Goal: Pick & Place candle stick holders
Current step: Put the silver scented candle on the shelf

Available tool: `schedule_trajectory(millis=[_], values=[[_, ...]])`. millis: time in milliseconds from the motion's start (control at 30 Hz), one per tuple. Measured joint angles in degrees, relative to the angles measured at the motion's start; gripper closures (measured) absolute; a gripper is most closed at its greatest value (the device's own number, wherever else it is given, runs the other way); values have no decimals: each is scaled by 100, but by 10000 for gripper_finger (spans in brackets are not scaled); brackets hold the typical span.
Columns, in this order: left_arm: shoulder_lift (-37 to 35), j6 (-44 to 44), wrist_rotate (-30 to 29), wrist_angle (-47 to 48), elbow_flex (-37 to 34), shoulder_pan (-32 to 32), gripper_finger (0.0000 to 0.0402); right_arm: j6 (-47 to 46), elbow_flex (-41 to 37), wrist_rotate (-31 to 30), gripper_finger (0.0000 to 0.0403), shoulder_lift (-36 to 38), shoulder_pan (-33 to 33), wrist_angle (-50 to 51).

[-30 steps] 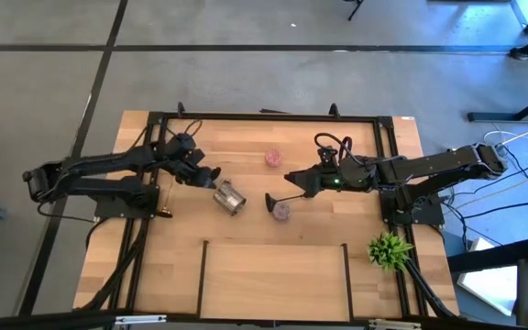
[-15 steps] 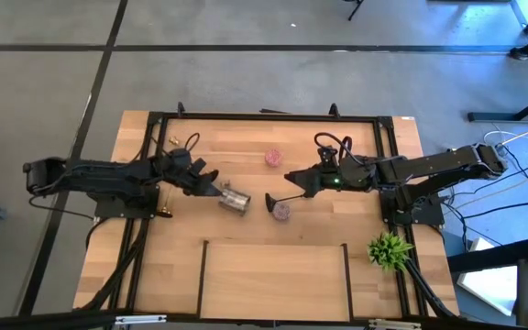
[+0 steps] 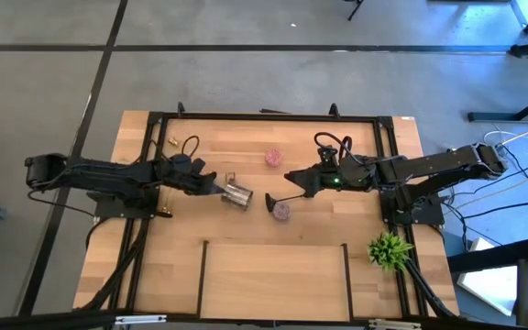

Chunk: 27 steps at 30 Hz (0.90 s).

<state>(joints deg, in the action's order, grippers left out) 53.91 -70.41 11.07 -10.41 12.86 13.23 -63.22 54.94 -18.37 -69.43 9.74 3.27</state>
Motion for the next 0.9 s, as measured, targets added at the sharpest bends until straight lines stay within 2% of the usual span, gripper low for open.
schedule_trajectory(millis=[500, 900], values=[[317, -234, -453, -220, 0, -183, 219, 0, -2, 2, 174, 2, 0, 39], [1036, -385, -574, -1380, 0, -275, 219, 0, -2, 3, 174, 2, 0, 39]])
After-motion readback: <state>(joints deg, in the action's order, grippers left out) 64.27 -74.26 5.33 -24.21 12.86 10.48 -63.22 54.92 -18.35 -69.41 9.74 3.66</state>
